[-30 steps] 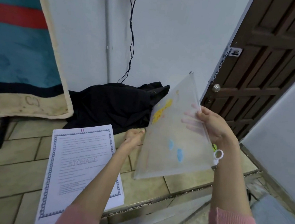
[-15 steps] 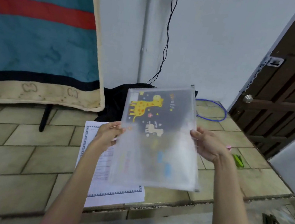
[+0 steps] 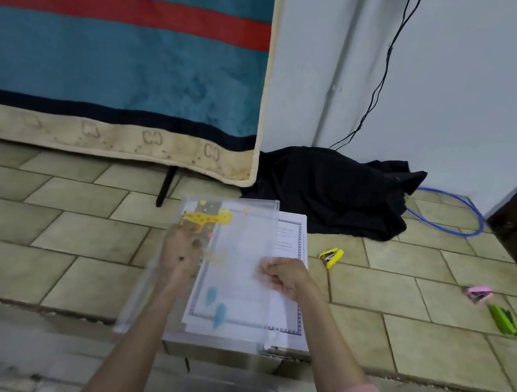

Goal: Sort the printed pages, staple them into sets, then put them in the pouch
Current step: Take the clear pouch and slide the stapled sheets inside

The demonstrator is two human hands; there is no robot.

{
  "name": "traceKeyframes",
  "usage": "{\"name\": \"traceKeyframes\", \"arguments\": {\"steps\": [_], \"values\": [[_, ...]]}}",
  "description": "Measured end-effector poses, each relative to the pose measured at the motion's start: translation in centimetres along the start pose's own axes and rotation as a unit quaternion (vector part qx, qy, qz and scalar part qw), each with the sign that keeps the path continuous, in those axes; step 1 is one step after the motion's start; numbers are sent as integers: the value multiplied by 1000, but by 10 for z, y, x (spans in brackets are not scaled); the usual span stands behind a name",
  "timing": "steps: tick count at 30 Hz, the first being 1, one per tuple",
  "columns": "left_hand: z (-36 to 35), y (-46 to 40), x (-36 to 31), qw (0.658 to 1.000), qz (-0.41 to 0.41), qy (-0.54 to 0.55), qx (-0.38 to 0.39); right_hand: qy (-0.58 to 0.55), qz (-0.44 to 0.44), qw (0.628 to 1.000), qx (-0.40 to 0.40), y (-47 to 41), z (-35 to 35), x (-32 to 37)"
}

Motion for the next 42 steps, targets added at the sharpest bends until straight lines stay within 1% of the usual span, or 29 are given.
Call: {"name": "traceKeyframes", "arguments": {"steps": [2, 3, 4, 6, 8, 9, 12, 15, 19, 23, 27, 30, 32, 34, 35, 36, 37, 38, 39, 40, 42], "values": [[-35, 17, -38, 993, -14, 90, 74, -12, 4, 1000, -6, 0, -2, 1], [-50, 23, -51, 989, -7, 106, 100, -16, 11, 1000, -10, 1, -2, 2], [-62, 26, -59, 989, 5, 94, 113, -12, 23, 1000, -15, 1, -2, 4], [-72, 27, -64, 993, 29, 4, 110, 8, 51, 998, -22, 2, -2, 8], [-71, 25, -65, 992, 25, -74, 100, 40, 80, 996, -28, 3, -5, 13], [-70, 23, -65, 991, 19, -94, 94, 56, 94, 994, -29, 3, -7, 16], [-68, 13, -67, 991, -5, -105, 83, 108, 135, 985, -27, -1, -16, 21], [-65, 5, -68, 992, -26, -97, 82, 106, 146, 983, -20, 0, -21, 24], [-70, 6, -62, 993, 13, -31, 116, 30, 105, 993, 43, 9, -26, 30], [-77, 5, -63, 986, 25, 20, 163, -41, 24, 994, 95, 7, -28, 21], [-79, 4, -61, 981, 35, 51, 185, -69, -18, 994, 80, 5, -24, 12], [-76, 1, -59, 984, 3, 59, 166, -71, -20, 996, 48, 1, -21, 7], [-70, 0, -55, 988, -24, 70, 134, -71, -8, 997, 22, -2, -19, 6], [-65, 2, -48, 988, -41, 110, 105, -59, 8, 998, -1, -1, -20, 7], [-65, 3, -44, 984, -44, 141, 102, -29, 32, 999, -28, -2, -17, 10], [-64, 6, -40, 978, -35, 177, 102, 26, 69, 995, -74, -4, -7, 16], [-64, 8, -34, 970, -13, 219, 103, 97, 109, 980, -132, -4, 6, 25], [-65, 10, -27, 962, 12, 255, 102, 168, 138, 957, -194, -2, 21, 34], [-65, 10, -21, 952, 35, 290, 95, 228, 145, 931, -244, 2, 36, 42], [-64, 12, -16, 945, 52, 312, 84, 275, 134, 912, -274, 4, 48, 47], [-63, 12, -8, 939, 61, 332, 62, 334, 80, 895, -286, 1, 63, 44]]}}
Point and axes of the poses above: each hand's wrist, its own y-axis away from the middle knuckle, its own z-axis out of the back of the hand, x = y × z, the point moved 9 cm from there along -y, towards the middle knuckle, and after that the axes turned 10 degrees about -x, right-handed, at the moved point
